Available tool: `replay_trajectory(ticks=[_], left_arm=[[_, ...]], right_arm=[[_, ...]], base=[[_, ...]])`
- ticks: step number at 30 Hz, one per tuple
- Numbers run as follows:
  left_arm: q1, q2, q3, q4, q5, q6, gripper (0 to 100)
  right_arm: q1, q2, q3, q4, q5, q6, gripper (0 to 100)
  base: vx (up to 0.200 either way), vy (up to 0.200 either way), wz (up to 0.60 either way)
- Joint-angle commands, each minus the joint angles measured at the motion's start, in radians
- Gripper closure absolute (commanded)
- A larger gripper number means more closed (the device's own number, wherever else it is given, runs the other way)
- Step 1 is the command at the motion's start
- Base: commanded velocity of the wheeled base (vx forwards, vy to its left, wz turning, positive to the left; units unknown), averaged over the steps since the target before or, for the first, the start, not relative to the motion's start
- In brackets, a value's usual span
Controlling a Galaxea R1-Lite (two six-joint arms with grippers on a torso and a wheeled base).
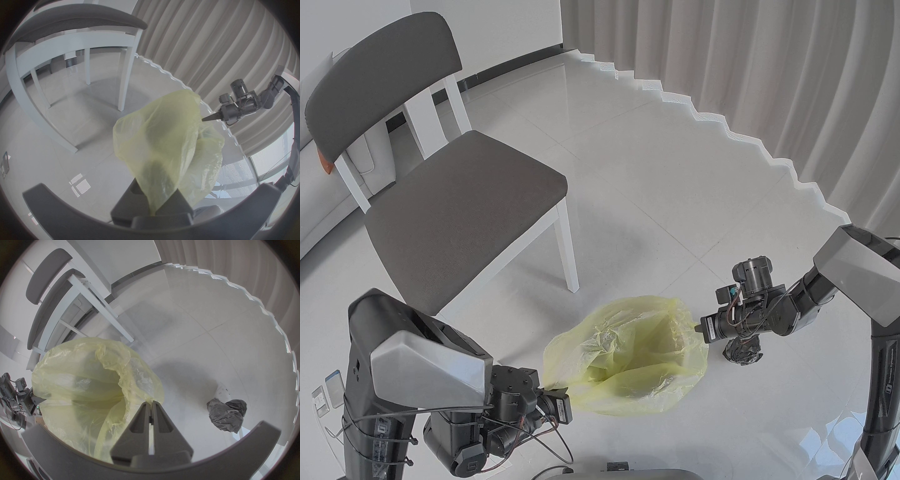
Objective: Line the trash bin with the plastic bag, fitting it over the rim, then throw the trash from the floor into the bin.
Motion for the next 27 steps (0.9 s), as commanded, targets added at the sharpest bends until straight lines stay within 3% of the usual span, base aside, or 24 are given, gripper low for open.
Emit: replay_trajectory(ticks=[1,8,16,27], left_arm=[[0.000,0.029,0.006,-0.019,0.003,0.002,100],[-0.014,0.009,-0.011,-0.019,0.003,0.010,100],[-0.135,-0.120,0.066,-0.009,0.015,0.005,100],[-0.138,-0.152,0.115,-0.011,0.040,0.001,100]], right_arm=[[0.002,0.015,-0.002,-0.001,0.000,-0.003,0],[-0.061,-0.105,0.064,-0.003,0.001,0.000,0],[-0.128,-0.272,0.178,-0.009,0.035,-0.020,0],[-0.131,-0.280,0.197,-0.009,0.035,-0.044,0]], base=[[0.000,0.000,0.00],[0.000,0.000,0.00],[0.000,0.000,0.00],[0.000,0.000,0.00]])
